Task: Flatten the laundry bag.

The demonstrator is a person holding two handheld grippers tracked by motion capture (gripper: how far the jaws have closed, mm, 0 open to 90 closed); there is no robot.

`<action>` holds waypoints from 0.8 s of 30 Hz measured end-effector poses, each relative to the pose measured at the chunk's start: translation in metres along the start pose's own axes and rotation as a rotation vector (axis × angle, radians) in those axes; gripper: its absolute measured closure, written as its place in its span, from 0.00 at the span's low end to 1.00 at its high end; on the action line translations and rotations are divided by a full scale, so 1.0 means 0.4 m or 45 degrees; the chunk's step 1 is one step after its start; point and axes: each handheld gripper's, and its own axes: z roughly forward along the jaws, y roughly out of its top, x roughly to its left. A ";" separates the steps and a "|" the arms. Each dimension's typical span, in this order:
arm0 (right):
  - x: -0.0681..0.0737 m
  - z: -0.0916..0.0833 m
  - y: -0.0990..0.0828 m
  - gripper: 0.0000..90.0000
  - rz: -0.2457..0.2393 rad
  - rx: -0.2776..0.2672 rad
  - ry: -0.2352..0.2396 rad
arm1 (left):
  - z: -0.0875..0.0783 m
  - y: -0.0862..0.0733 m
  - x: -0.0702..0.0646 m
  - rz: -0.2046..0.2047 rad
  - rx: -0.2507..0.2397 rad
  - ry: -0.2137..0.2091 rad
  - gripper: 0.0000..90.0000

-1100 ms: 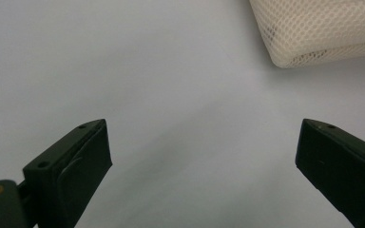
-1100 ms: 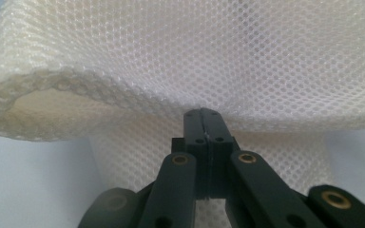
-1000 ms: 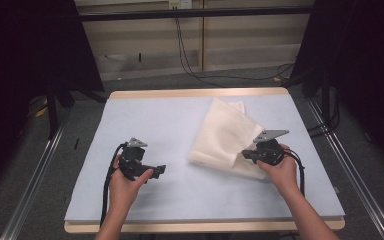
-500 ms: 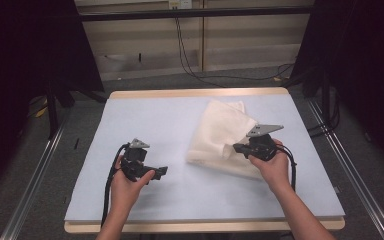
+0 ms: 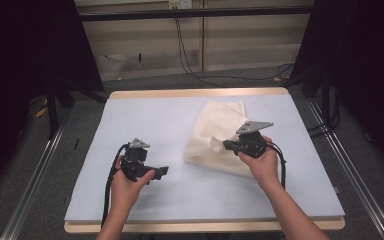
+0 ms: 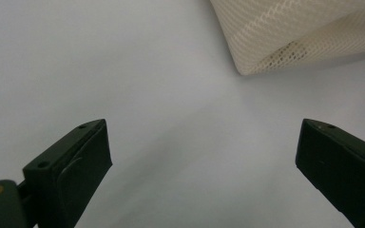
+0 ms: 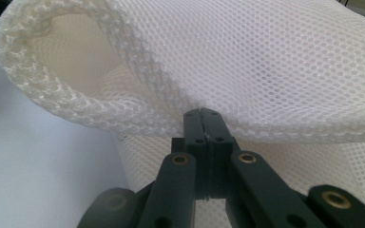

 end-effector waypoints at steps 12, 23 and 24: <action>0.010 0.006 0.014 1.00 -0.010 -0.003 -0.002 | 0.037 0.032 -0.043 0.068 -0.026 -0.116 0.03; 0.015 0.012 0.019 1.00 -0.005 0.004 0.006 | 0.098 0.084 -0.093 0.146 -0.074 -0.102 0.09; 0.013 0.013 0.020 1.00 0.001 -0.001 0.018 | 0.102 0.093 -0.099 0.168 -0.082 -0.103 0.12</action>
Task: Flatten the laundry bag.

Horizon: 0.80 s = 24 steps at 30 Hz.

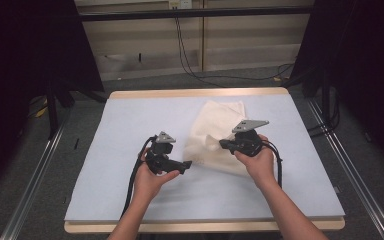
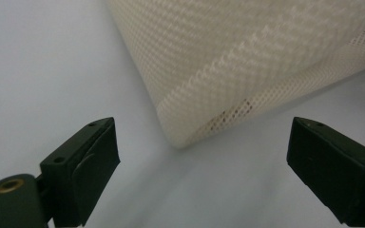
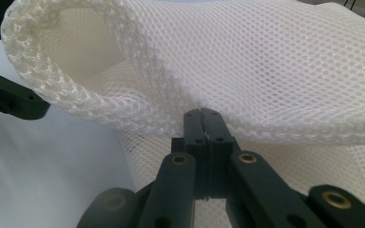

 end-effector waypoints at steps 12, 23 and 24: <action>0.002 0.002 -0.001 0.93 -0.003 0.004 0.018 | 0.012 0.032 -0.017 -0.028 -0.048 0.020 0.61; -0.024 -0.016 -0.054 0.73 0.013 0.080 -0.034 | -0.018 0.009 0.043 -0.152 -0.069 0.088 0.79; -0.026 -0.019 -0.057 0.72 0.016 0.088 -0.037 | -0.022 0.003 0.052 -0.165 -0.063 0.094 0.79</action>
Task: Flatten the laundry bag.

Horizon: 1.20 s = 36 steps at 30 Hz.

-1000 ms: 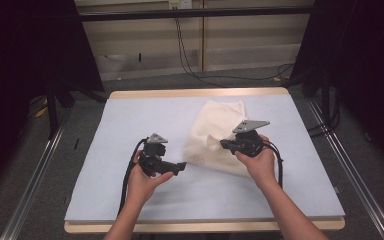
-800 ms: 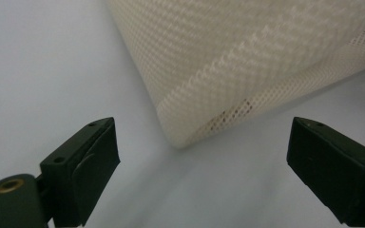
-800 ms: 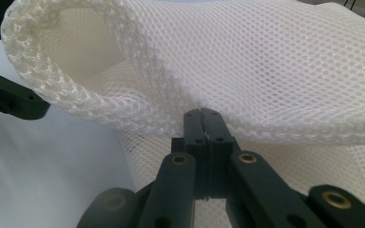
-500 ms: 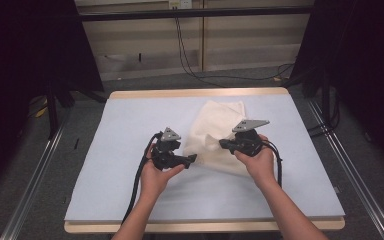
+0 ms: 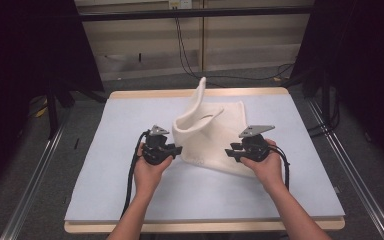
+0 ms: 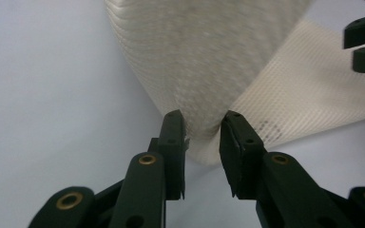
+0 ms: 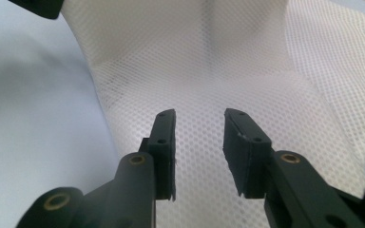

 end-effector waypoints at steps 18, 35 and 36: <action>-0.080 -0.063 -0.067 0.47 0.128 0.015 -0.102 | -0.029 -0.070 0.085 -0.112 0.101 0.084 0.38; -0.160 -0.058 -0.103 0.41 0.183 0.075 -0.214 | -0.035 -0.082 0.079 -0.045 0.126 0.086 0.14; -0.162 -0.053 -0.105 0.43 0.190 0.085 -0.227 | -0.035 -0.081 0.079 -0.040 0.130 0.084 0.14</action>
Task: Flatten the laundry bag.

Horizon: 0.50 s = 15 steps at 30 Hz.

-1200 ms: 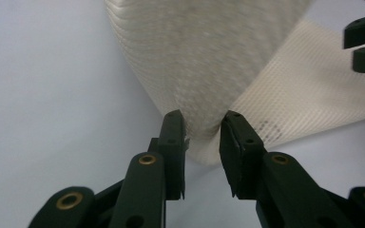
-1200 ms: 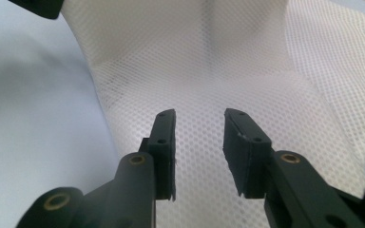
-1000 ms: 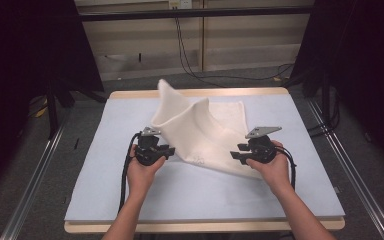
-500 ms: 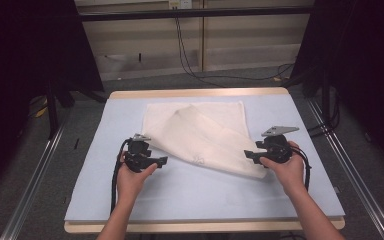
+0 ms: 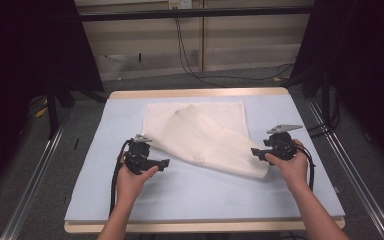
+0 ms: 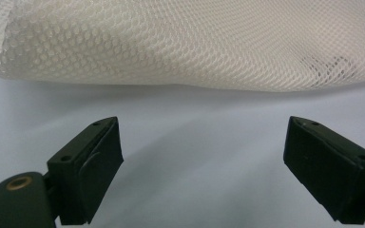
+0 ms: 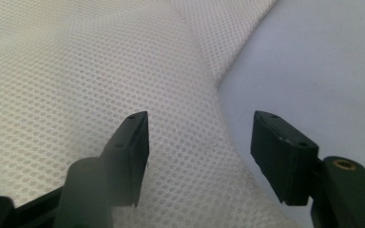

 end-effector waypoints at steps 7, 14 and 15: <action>-0.009 0.040 -0.014 0.56 0.015 0.028 0.053 | 0.001 0.000 -0.002 0.006 0.005 -0.002 0.14; -0.005 0.046 -0.017 0.62 0.033 0.022 0.059 | 0.004 -0.001 -0.003 0.008 0.005 -0.002 0.13; -0.005 0.046 -0.017 0.62 0.033 0.022 0.059 | 0.004 -0.001 -0.003 0.008 0.005 -0.002 0.13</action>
